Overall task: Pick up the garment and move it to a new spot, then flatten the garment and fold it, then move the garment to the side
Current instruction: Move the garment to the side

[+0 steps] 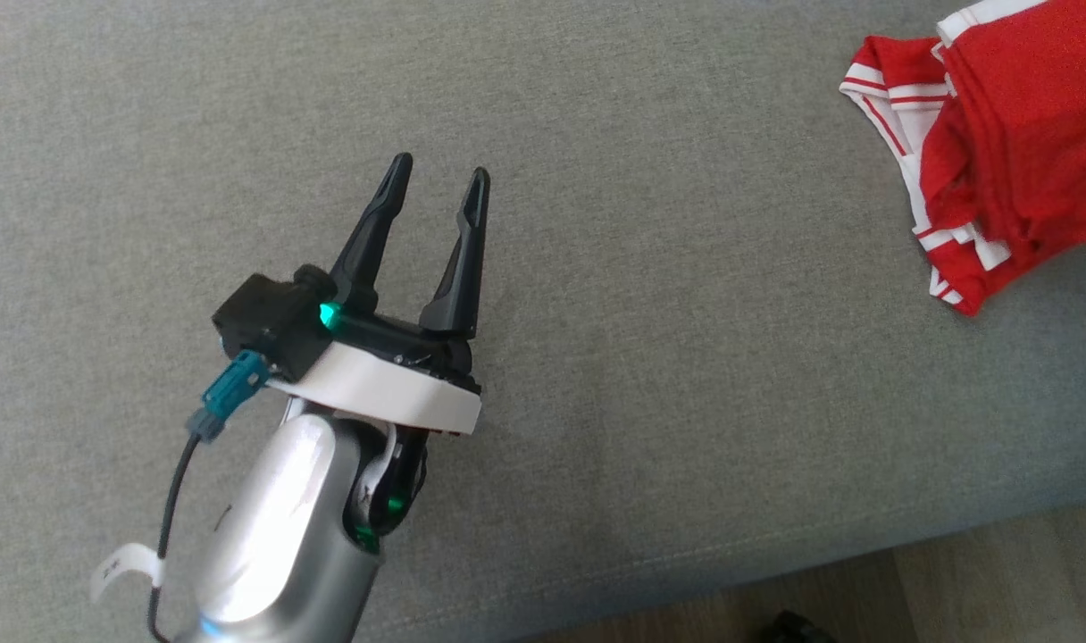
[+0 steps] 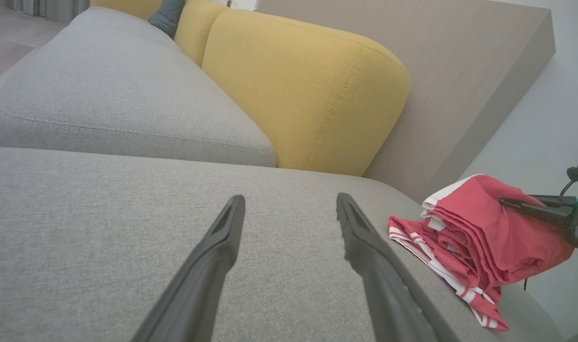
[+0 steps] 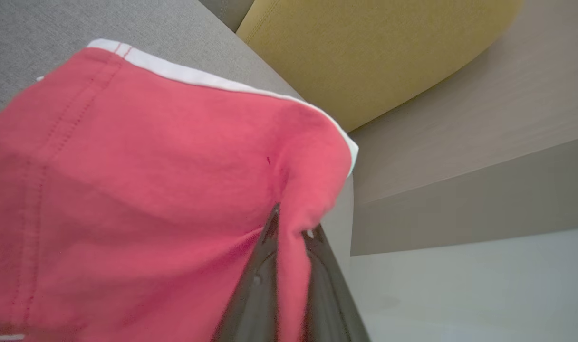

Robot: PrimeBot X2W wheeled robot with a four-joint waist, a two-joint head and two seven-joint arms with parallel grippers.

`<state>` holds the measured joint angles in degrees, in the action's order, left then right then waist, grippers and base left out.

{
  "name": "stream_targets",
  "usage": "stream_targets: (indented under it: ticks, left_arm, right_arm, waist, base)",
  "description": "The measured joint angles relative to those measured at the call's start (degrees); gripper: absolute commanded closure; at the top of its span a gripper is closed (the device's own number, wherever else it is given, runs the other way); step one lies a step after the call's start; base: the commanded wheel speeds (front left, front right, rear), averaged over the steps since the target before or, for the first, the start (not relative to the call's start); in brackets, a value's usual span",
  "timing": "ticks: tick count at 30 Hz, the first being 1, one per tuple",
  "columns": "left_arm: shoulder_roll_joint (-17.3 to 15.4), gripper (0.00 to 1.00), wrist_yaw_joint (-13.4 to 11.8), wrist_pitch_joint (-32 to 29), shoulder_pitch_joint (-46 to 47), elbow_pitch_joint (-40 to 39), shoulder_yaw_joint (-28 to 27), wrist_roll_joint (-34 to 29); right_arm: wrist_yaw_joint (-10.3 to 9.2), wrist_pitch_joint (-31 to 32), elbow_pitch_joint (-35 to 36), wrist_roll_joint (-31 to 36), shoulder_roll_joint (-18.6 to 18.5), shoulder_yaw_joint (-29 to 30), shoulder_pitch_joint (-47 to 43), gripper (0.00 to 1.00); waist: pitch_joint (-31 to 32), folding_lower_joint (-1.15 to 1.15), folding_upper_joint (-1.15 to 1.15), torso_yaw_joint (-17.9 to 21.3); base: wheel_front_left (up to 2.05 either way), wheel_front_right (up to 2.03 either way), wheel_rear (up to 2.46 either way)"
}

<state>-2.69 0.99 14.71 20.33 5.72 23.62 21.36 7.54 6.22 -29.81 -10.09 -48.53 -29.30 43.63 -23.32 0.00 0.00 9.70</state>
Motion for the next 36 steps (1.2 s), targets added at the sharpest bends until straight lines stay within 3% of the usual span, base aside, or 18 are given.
stream_targets:
  ticks: [2,3,4,5,17,27,36]
  left_arm:
    - [0.0,0.00,0.0,0.0,0.0,0.0,0.0,0.1]
    - [0.0,0.00,0.0,0.0,0.0,0.0,0.0,0.1]
    - [0.0,0.00,0.0,0.0,0.0,0.0,0.0,0.1]
    - [0.0,0.00,0.0,0.0,0.0,0.0,0.0,0.1]
    - [0.0,0.00,0.0,0.0,-0.2,0.5,-0.5,0.2]
    - [0.1,0.00,-0.7,0.0,-4.0,0.0,-3.1,0.6]
    - [0.1,0.00,-1.5,0.0,-9.8,-1.1,-7.4,0.4]
  right_arm:
    - [0.00,0.4,0.2,0.0,0.5,0.7,-1.0,1.00]
    - [0.00,0.6,0.2,-0.1,0.9,1.3,-1.3,0.83]
    - [0.00,0.9,0.2,-0.5,1.2,1.8,-1.5,0.05]
    - [0.00,0.9,0.4,-0.6,1.4,2.2,-1.8,0.00]
    - [0.00,2.4,2.1,-0.4,5.6,9.0,-3.4,0.00]
    - [0.00,-4.6,10.7,-7.2,23.2,17.7,-8.4,0.00]
    - [0.00,-14.4,14.5,-6.8,38.4,21.5,-20.0,0.00]
  waist:
    - [-0.1,0.00,0.00,0.1]
    - [-0.1,0.00,0.00,0.1]
    - [-0.1,0.00,0.00,0.1]
    - [-0.1,0.00,0.00,0.1]
    - [1.8,0.00,0.00,0.1]
    - [7.7,0.00,0.00,-1.3]
    - [14.4,0.00,0.00,-4.8]
  base:
    - [0.00,0.00,0.00]
    - [0.00,0.00,0.00]
    - [0.00,0.00,0.00]
    - [0.00,0.00,0.00]
    - [0.00,0.00,0.00]
    - [0.00,0.00,0.00]
    - [0.00,0.00,0.00]
